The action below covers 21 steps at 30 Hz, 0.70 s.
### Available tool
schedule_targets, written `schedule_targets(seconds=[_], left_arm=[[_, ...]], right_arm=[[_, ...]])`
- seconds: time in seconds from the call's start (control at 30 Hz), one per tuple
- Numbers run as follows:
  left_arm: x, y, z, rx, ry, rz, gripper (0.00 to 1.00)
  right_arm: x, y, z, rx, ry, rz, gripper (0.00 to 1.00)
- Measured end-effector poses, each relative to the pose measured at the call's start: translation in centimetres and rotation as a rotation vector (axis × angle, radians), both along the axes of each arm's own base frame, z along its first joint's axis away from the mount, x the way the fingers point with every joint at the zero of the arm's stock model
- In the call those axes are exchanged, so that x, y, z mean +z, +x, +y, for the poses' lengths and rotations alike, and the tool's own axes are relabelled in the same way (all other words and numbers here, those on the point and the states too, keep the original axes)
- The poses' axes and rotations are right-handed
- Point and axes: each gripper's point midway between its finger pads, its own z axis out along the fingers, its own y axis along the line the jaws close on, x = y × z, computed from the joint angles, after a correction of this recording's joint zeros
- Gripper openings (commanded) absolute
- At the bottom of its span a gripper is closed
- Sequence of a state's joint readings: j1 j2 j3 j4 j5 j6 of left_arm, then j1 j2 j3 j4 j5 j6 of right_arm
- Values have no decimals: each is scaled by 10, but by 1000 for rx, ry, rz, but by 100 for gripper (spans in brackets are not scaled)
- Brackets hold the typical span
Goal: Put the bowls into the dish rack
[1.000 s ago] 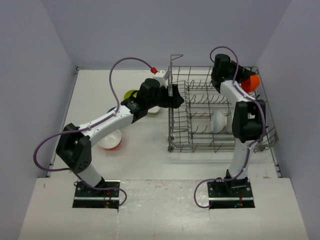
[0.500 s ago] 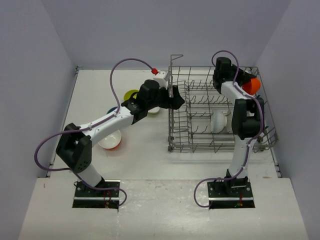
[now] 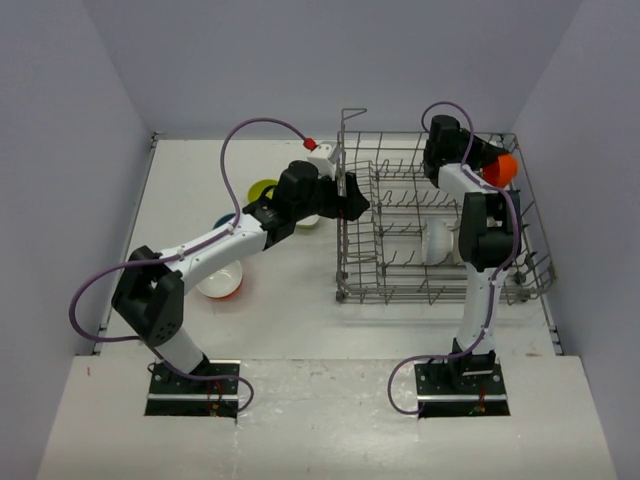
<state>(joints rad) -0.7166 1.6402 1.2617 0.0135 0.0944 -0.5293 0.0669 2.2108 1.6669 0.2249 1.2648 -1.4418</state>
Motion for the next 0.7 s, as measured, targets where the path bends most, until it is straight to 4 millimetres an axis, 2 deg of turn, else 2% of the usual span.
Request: schedule_targets(seconds=[0.23,0.27,0.43,0.7], left_arm=[[0,0,0,0,0,-1,93],[0,0,0,0,0,-1,93],[0,0,0,0,0,-1,94],[0,0,0,0,2,-3,94]], right_arm=[[-2,3,0,0,-4,-18,4],[-3,3,0,0,-5,-19,8],[-4,4,1,1,-6,-28,14],[-8,3,10,7,-1,-25,15]])
